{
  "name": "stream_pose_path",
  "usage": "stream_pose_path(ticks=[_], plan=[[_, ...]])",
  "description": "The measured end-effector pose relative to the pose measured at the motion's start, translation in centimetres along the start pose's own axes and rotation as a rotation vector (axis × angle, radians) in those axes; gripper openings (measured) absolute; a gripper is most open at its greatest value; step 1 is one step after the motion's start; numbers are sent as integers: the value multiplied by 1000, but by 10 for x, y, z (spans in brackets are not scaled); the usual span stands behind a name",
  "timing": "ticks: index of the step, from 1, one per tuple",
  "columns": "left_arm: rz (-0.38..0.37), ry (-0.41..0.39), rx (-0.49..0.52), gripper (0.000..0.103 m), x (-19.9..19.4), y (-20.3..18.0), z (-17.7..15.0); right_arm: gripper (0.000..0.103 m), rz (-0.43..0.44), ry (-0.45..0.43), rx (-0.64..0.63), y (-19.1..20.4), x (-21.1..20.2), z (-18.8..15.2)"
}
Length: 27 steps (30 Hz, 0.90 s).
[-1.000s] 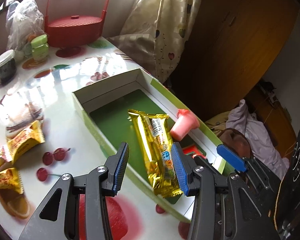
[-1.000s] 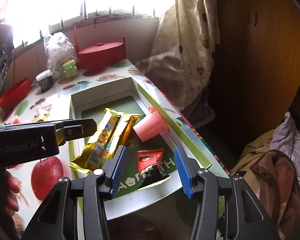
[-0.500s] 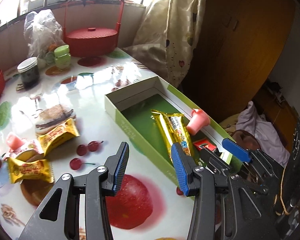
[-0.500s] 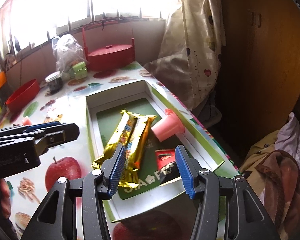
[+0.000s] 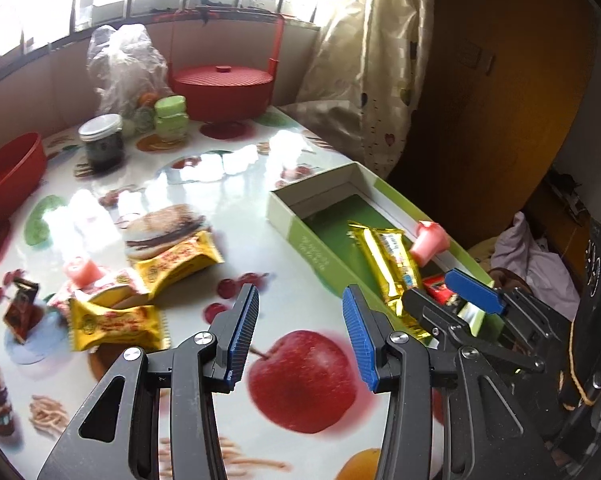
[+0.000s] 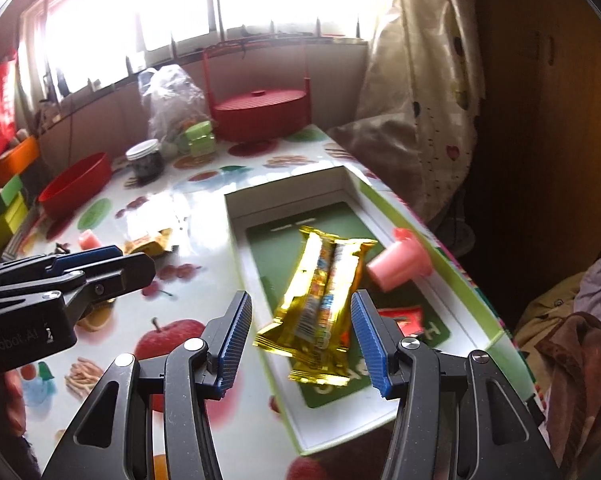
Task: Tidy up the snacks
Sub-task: 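Move both open tools back toward the snack pile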
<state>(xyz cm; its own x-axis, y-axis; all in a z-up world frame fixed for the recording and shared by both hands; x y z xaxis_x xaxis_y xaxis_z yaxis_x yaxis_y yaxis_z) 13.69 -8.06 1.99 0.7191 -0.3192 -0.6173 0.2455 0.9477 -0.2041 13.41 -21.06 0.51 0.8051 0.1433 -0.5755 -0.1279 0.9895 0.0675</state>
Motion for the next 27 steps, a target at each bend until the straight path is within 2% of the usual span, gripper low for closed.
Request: stream_pose_path(ticks=[13, 27], plan=[[44, -25, -34, 45, -16, 37, -5, 52, 108, 10, -69, 48, 14, 5], [169, -29, -164, 45, -33, 121, -25, 51, 240, 37, -171, 113, 41, 6]])
Point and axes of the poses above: each gripper's, at about its wrist camera, not at the fingertips, and x roughly the way its jaws point, y to its left, z to its top, the point moved 8 cm from there along x, roughly the way its jaws point, and after that the axes turned 8 degrees about -y, right-handed, at the moved point
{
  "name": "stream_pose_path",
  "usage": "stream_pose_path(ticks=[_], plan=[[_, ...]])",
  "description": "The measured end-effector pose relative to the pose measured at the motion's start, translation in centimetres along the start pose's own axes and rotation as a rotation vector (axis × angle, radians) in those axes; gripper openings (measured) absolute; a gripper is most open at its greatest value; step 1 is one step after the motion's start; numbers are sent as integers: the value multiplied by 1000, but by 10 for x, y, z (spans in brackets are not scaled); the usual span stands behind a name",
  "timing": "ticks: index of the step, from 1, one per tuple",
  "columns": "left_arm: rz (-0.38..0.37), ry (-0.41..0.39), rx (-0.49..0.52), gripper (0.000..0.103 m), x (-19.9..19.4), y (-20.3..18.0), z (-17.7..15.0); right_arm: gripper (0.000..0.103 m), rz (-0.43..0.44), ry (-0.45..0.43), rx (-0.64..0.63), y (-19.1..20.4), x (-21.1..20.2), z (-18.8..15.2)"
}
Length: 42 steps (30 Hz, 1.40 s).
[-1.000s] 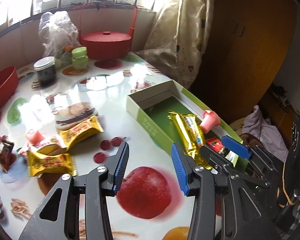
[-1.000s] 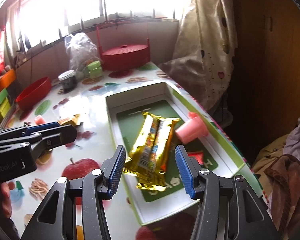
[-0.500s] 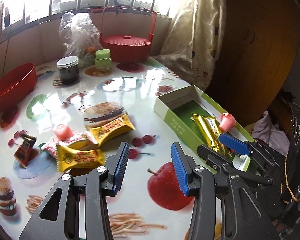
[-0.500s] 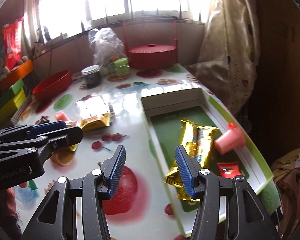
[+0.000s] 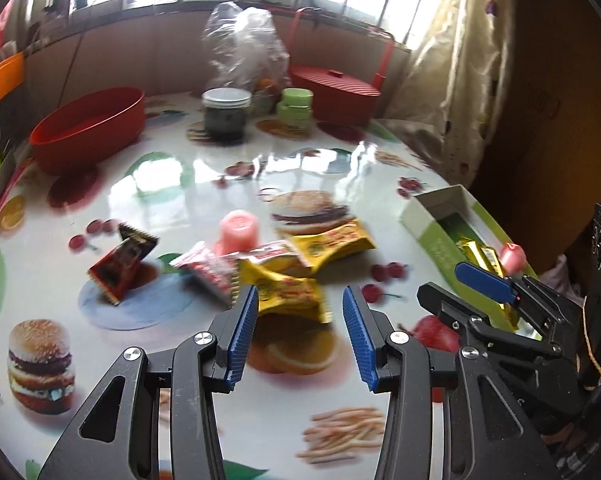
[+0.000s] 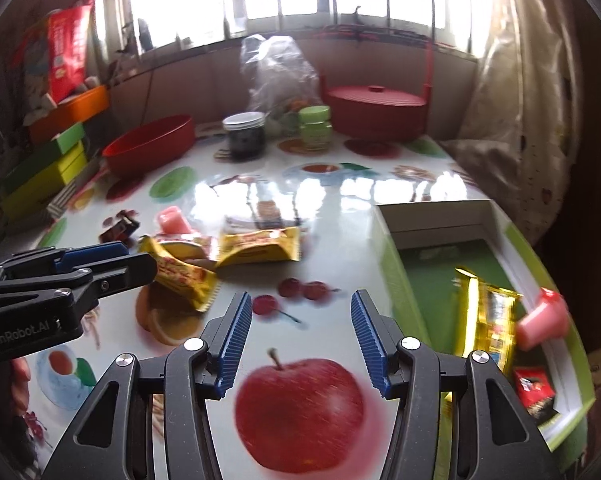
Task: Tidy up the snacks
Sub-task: 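Move both open tools back toward the snack pile, then grasp white milk candy bar with left tool while right tool grasps yellow peanut packet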
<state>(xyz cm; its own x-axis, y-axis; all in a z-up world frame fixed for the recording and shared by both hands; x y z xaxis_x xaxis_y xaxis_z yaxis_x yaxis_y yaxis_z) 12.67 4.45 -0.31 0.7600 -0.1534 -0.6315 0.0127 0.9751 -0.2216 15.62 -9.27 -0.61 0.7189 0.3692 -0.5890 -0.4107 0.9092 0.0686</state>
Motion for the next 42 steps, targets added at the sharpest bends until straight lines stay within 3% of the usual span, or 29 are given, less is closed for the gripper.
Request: stream_pose_path(ticks=[12, 23, 29, 35, 37, 42], plan=[[73, 12, -86, 45, -2, 53, -11, 56, 214, 44, -69, 56, 34, 2], [84, 27, -130, 45, 0, 73, -17, 57, 295, 113, -186, 86, 63, -4], [81, 30, -138, 45, -1, 77, -19, 57, 273, 105, -302, 96, 75, 0], [85, 33, -145, 45, -1, 81, -18, 57, 324, 141, -266, 101, 79, -5], [85, 32, -147, 45, 0, 81, -18, 51, 341, 147, -236, 102, 77, -6], [87, 31, -149, 45, -1, 84, -17, 23, 332, 162, -221, 106, 75, -10]])
Point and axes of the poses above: each gripper's, at about its wrist camera, not at the fingertips, and x roughly the way its jaws point, y to its left, z to its top, the point moved 8 cm from there along x, roughly the way its jaws point, and after that the axes turned 8 degrees about -y, right-handed, at the moved point
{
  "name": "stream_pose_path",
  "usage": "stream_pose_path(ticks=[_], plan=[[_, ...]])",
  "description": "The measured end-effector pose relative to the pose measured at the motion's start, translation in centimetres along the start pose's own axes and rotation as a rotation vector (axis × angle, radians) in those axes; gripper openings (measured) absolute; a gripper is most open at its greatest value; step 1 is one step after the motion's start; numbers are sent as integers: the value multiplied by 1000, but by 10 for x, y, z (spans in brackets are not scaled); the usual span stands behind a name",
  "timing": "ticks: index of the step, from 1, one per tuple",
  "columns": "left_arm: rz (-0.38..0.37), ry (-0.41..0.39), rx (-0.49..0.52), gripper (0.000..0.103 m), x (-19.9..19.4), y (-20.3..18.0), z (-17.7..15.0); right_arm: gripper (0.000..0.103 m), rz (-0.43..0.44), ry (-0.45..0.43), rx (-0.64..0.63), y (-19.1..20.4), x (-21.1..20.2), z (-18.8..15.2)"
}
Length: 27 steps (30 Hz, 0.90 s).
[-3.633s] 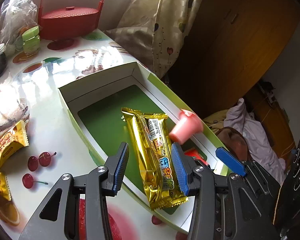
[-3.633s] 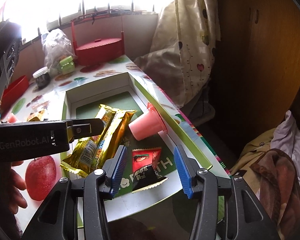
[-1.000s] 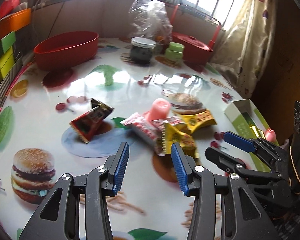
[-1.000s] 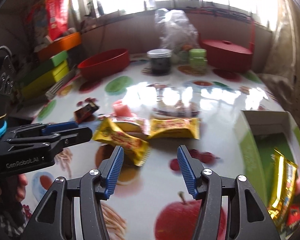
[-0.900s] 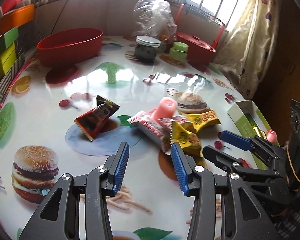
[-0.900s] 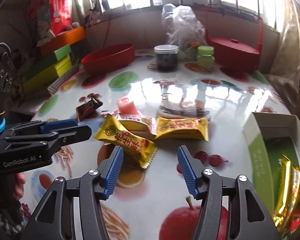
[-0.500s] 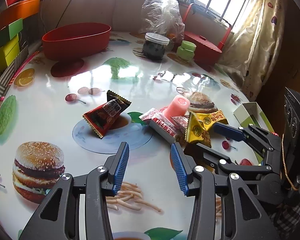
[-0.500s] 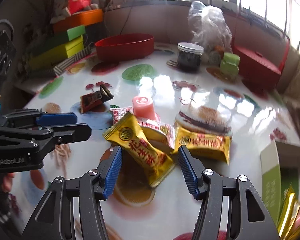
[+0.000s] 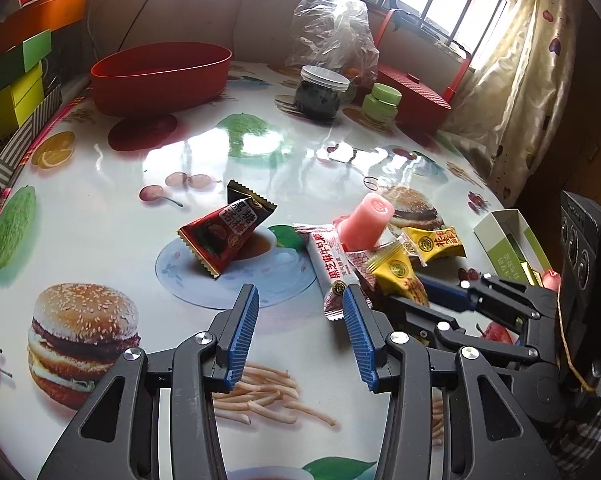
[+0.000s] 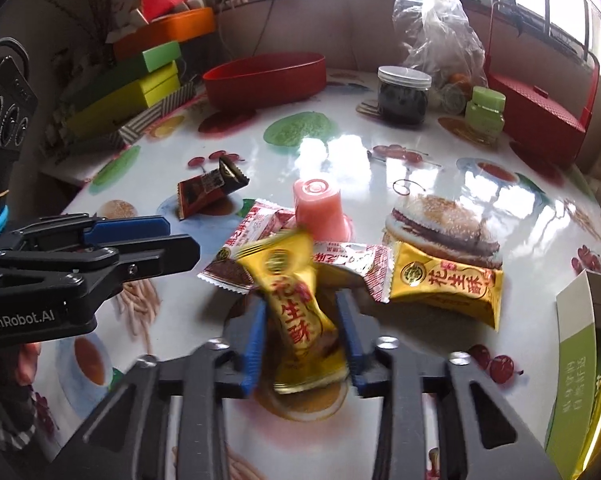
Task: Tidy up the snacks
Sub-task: 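Grasp white milk candy bar with left tool while right tool grasps yellow peanut packet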
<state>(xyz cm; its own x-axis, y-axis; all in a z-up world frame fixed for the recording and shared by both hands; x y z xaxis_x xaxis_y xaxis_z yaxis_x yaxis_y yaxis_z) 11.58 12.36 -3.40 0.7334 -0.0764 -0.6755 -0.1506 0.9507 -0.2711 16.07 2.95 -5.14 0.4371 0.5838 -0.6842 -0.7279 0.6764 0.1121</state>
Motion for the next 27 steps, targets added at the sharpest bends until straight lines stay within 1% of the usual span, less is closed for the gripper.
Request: stream_pose_path(ticks=[2, 5, 10, 12, 17, 19, 20, 22, 27], plan=[[1, 0, -1, 45, 0, 0, 0, 23, -5, 4, 4, 2, 0, -1], [-1, 6, 2, 45, 3, 0, 0, 22, 17, 10, 27, 5, -3, -5], [-30, 21, 6, 45, 10, -7, 0, 22, 34, 14, 70, 8, -10, -12], [-49, 23, 12, 45, 14, -13, 1, 22, 14, 16, 82, 5, -15, -16], [-43, 27, 33, 45, 26, -24, 8, 22, -70, 10, 129, -13, -27, -24], [-27, 37, 39, 45, 33, -24, 8, 22, -93, 9, 150, -20, -32, -29], [-7, 39, 38, 45, 36, -23, 9, 22, -107, 6, 163, -25, -35, -31], [16, 33, 49, 45, 38, -21, 10, 22, -121, 2, 174, -29, -39, -33], [38, 42, 59, 45, 43, -19, 9, 22, -140, -3, 198, -37, -46, -38]])
Point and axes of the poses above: each gripper's, at about its wrist camera, not at the fingertips, and x roughly the way its jaws point, y to its left, z to its top, the point moved 8 cm from there along x, roughly the way its jaws point, and after that the axes turned 8 degrees about -y, right-handed, at the moved point
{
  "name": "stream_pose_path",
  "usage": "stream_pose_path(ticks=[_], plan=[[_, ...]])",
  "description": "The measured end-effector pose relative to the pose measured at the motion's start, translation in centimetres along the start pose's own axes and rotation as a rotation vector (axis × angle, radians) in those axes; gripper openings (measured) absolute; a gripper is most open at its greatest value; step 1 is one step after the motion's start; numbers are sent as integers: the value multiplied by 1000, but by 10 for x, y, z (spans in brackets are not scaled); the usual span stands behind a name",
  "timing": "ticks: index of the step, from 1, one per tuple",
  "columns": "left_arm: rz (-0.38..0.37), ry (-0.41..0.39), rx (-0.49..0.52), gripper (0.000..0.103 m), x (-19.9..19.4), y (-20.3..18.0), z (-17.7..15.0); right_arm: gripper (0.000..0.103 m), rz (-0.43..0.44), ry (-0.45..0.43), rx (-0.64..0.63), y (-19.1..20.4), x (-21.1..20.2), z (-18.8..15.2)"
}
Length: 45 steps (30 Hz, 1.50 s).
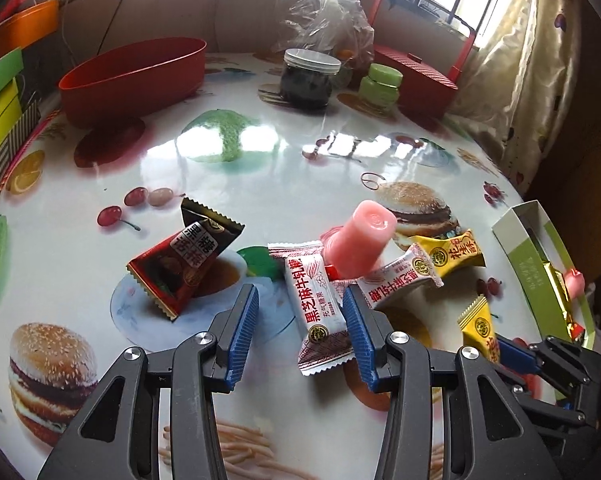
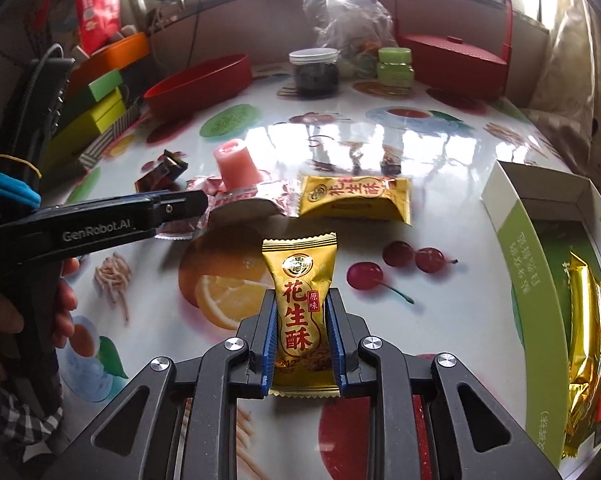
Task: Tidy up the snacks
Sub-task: 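Grasp white milk candy bar with left tool while right tool grasps yellow peanut packet, then carry the white candy bar and yellow packet over the green box with both tools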
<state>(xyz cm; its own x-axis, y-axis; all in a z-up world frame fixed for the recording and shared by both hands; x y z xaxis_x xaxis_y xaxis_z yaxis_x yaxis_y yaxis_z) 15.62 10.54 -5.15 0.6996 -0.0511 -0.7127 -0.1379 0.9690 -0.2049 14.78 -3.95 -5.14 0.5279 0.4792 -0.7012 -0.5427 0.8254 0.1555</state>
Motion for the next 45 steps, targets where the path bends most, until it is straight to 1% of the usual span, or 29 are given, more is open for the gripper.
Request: stream_pose_path(ticks=[3, 7, 13, 14, 15, 17, 25, 27, 35, 45], plan=[[9, -1, 11, 45, 2, 0, 1, 22, -12, -2, -1, -1, -1, 0], [41, -6, 42, 45, 4, 0, 1, 22, -19, -6, 2, -2, -2, -1], [55, -16, 64, 45, 5, -1, 1, 22, -23, -10, 12, -3, -4, -2], [55, -18, 65, 44, 4, -1, 1, 22, -24, -10, 13, -3, -4, -2], [55, -20, 65, 36, 4, 0, 1, 22, -24, -10, 15, -3, -4, -2], [56, -24, 58, 29, 5, 1, 2, 22, -23, -11, 16, -3, -4, -2], [62, -36, 68, 24, 3, 1, 1, 22, -22, -10, 16, -3, -4, -2], [61, -37, 70, 22, 2, 1, 1, 22, -23, -10, 16, -3, -5, -3], [59, -58, 68, 22, -10, 0, 0, 22, -26, -17, 17, -3, -7, -3], [13, -88, 57, 22, -32, -8, 0, 22, -39, -48, 18, -2, -17, 1]])
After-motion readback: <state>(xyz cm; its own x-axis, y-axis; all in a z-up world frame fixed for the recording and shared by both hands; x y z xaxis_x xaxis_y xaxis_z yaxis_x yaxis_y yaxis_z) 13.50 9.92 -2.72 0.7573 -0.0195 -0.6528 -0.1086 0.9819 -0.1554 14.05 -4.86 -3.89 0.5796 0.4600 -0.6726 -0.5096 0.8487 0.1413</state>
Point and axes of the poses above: each gripper's, at about its wrist camera, not at the fingertips, and x roughly the way its jaws point, y to its left, z to its top, the point moved 8 cm from there along x, roughly the way its jaws point, and after that the axes turned 8 degrees about -y, right-handed, at the moved point
